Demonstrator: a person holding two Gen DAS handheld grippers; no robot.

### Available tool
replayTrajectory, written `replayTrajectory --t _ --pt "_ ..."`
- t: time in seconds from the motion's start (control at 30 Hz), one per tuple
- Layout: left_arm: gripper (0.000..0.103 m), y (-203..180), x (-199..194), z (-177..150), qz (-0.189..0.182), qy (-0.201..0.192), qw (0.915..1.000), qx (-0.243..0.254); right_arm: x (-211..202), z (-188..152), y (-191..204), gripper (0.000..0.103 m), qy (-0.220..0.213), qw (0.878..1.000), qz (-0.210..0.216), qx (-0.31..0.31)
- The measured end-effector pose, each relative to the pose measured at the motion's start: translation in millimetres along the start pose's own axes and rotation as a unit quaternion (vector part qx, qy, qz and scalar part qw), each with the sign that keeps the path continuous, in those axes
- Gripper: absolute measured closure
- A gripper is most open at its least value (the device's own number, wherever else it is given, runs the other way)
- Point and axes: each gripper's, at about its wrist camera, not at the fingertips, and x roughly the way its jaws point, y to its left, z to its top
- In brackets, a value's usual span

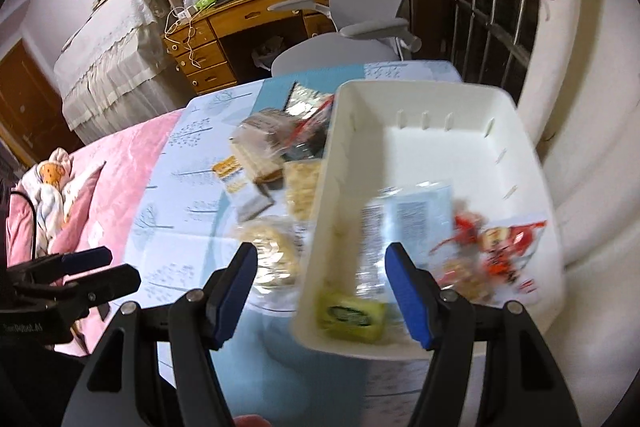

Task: Organize snacks
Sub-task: 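Carry the green packet into the tray with the left tool while the right tool drops the red packet there, then move the left tool to the orange OATS bar while the right tool approaches the clear puffed-snack bag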

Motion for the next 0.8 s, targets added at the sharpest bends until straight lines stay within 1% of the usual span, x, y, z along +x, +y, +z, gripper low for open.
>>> replayTrajectory --t 0.1,0.27,0.4,0.47,0.6,0.8 --pt "0.017 23 -2 -1 0.002 0.012 0.9999 0.002 9 -5 20 0.037 0.006 1.000 0.008 0.021" --pt "0.016 61 -4 2 0.014 0.030 0.9993 0.018 26 -14 53 0.037 0.015 0.999 0.003 0.037" --pt "0.015 80 0 10 0.022 0.047 0.9981 0.033 42 -23 76 0.037 0.025 0.998 -0.005 0.055" --pt "0.015 89 4 16 0.022 0.062 0.9968 0.045 50 -27 85 0.037 0.029 0.997 -0.010 0.067" --pt "0.015 95 15 28 0.025 0.083 0.9940 0.067 59 -34 97 0.037 0.030 0.996 -0.027 0.080" --pt "0.015 94 34 50 0.039 0.101 0.9916 0.070 68 -45 102 0.037 0.033 0.994 -0.054 0.092"
